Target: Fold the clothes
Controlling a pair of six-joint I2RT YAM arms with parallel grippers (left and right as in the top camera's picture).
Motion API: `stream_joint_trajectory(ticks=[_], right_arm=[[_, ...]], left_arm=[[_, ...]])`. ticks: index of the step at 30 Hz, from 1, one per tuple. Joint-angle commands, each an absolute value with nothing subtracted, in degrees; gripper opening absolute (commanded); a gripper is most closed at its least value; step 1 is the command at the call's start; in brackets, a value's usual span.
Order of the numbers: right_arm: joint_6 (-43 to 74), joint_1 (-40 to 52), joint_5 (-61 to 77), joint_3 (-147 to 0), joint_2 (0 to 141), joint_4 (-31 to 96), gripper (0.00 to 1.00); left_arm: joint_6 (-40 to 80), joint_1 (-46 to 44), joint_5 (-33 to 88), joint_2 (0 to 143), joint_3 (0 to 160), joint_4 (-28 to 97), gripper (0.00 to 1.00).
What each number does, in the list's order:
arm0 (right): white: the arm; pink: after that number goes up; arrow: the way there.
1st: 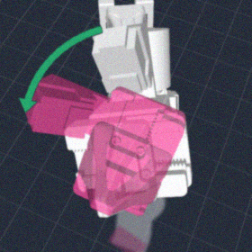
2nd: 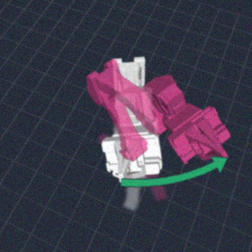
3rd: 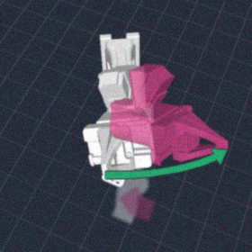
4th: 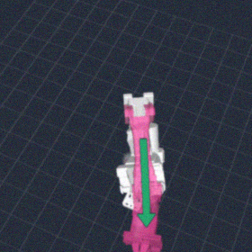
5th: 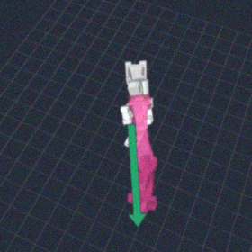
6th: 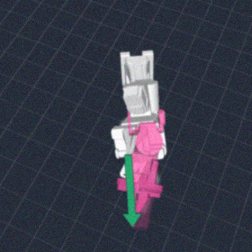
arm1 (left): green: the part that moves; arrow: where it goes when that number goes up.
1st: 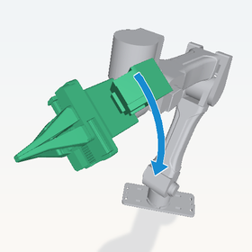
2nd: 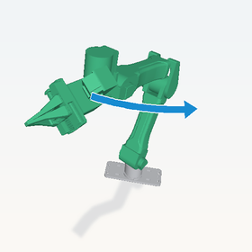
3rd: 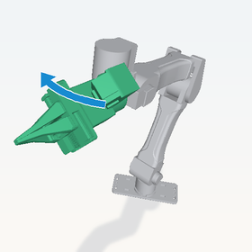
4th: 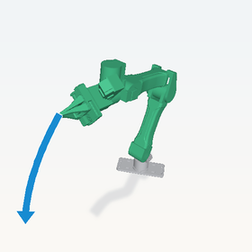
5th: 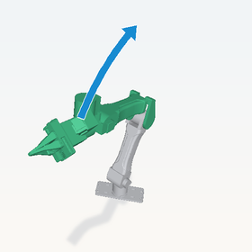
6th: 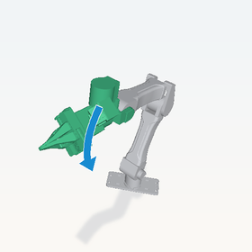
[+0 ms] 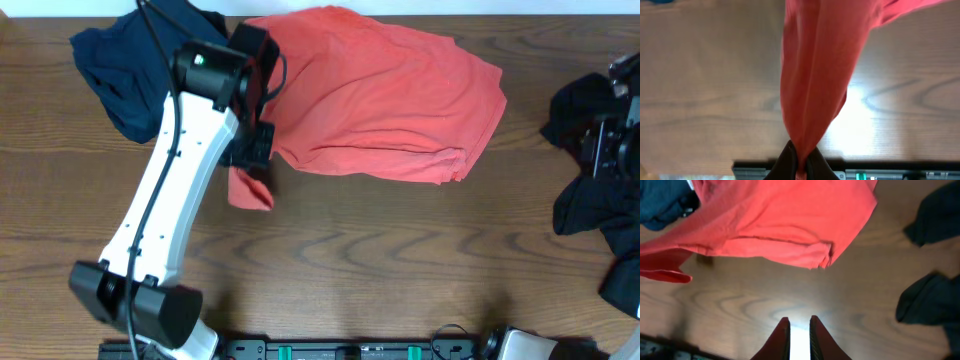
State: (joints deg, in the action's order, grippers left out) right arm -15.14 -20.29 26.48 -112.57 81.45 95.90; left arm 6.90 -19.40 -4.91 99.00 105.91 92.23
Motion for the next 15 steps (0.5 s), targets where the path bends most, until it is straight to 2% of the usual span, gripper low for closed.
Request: stream_joint_trajectory(ticks=[1,7,10,15], right_arm=[[-12.62,-20.93,26.39,-106.08,80.2,94.72,0.14],[-12.43,-19.75,27.24,-91.07,78.32,89.34,0.21],[-12.25,-18.11,28.99,-83.31,78.32,83.9,0.39],[-8.25,-12.53,28.71,-70.43,78.32,69.6,0.43]], left_arm=[[11.03,-19.38,-6.02,96.38,99.29,92.36,0.06],[15.18,-19.38,-6.04,94.91,82.37,83.18,0.06],[15.64,-19.31,-6.07,94.94,75.5,77.03,0.06],[17.96,-19.31,-6.07,94.94,67.9,68.36,0.06]])
